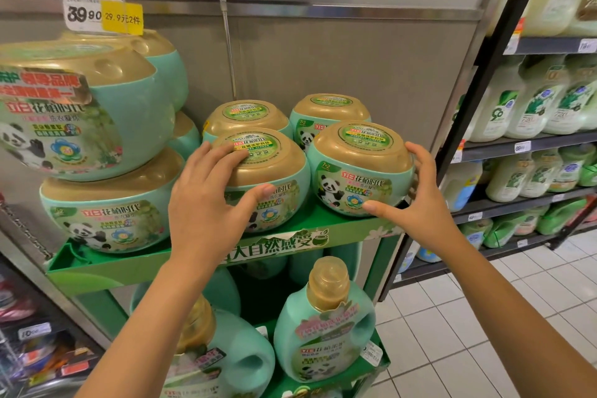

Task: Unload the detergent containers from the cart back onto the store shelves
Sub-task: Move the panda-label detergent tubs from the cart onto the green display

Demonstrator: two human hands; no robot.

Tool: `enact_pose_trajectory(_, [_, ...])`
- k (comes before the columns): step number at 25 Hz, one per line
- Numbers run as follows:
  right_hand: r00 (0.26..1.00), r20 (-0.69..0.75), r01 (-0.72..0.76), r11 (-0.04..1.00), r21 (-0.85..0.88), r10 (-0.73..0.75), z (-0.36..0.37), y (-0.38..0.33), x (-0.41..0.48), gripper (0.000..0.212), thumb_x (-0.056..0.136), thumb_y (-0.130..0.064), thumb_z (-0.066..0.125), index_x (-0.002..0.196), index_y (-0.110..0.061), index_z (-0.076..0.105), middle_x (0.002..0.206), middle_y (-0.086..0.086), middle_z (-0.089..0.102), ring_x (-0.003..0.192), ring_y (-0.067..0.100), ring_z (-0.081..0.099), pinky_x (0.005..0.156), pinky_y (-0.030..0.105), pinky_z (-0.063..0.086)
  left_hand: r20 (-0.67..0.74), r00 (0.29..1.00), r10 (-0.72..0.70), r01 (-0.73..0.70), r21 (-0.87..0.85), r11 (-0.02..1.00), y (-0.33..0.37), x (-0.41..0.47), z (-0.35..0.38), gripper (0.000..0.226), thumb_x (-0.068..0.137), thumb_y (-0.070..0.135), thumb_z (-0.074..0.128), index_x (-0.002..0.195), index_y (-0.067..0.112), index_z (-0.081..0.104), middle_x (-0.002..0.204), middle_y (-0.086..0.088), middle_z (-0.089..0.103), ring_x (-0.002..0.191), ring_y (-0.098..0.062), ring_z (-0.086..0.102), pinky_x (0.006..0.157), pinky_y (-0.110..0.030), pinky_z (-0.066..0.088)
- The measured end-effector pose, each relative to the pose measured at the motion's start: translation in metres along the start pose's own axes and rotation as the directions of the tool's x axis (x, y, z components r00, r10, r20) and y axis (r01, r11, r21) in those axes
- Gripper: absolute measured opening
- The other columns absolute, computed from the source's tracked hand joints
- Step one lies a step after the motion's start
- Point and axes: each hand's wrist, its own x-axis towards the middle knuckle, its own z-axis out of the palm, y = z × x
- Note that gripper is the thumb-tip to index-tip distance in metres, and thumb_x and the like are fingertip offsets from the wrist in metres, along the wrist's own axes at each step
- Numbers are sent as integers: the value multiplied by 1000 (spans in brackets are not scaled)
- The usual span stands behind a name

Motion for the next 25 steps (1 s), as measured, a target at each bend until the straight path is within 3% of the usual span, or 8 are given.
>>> enact_pose_trajectory(5, [998, 53, -19, 1000, 16, 18, -7, 7, 6, 109, 54, -58, 86, 142, -46, 22, 133, -26, 49, 119, -1, 54, 100, 38, 49, 26, 1000, 4, -3, -19, 1000, -1, 1, 0, 62, 78, 57, 63, 125, 16, 61, 136, 0, 56, 137, -24, 40, 108, -40, 33])
enact_pose_trajectory(11, [995, 85, -59, 998, 2, 59, -8, 5, 0, 110, 55, -56, 85, 142, -55, 17, 146, -22, 40, 131, 2, 44, 107, 38, 40, 59, 998, -2, 6, -58, 998, 1, 0, -2, 61, 79, 54, 63, 127, 17, 58, 138, -2, 52, 139, -25, 35, 110, -43, 30])
enact_pose_trajectory(14, [996, -53, -71, 997, 20, 72, -9, -2, -14, 98, 64, -46, 81, 141, -54, 22, 151, -11, 37, 136, 3, 37, 105, 33, 37, 77, 997, -2, 10, -112, 994, 2, -4, -7, 53, 83, 41, 66, 128, 15, 56, 143, -5, 46, 141, -25, 31, 114, -47, 29])
enact_pose_trajectory(17, [925, -376, -3, 991, 132, 53, 3, -9, -41, 51, 85, -24, 73, 130, -28, 49, 124, -7, 58, 113, 3, 56, 93, 34, 52, -39, 999, -2, -5, -185, 983, 7, -24, -15, 37, 87, 25, 66, 122, 12, 61, 135, -3, 48, 131, -17, 41, 111, -29, 32])
enact_pose_trajectory(19, [886, -454, 29, 968, 249, 90, 14, -17, -61, 25, 89, -13, 64, 113, -20, 59, 102, -6, 66, 93, 8, 63, 85, 35, 55, -105, 992, -63, 34, -261, 965, 9, -44, -21, 31, 88, 17, 62, 118, 11, 62, 125, 0, 52, 119, -12, 49, 100, -19, 40])
enact_pose_trajectory(22, [918, -356, -20, 915, 403, 176, 33, -22, -92, 18, 93, -4, 57, 98, -21, 63, 80, -6, 72, 70, 7, 64, 68, 20, 54, -102, 976, -190, 150, -312, 938, 10, -84, -31, 23, 88, 13, 59, 110, 15, 64, 108, 3, 56, 100, -4, 54, 83, -21, 46])
enact_pose_trajectory(25, [968, -143, -124, 888, 443, 207, 55, -20, -126, 18, 94, 2, 52, 96, -12, 63, 74, -2, 71, 61, 7, 59, 60, 16, 51, 70, 917, -392, 384, -410, 827, 11, -136, -41, 22, 91, 6, 61, 102, 24, 65, 99, 8, 67, 92, -3, 62, 80, -17, 49])
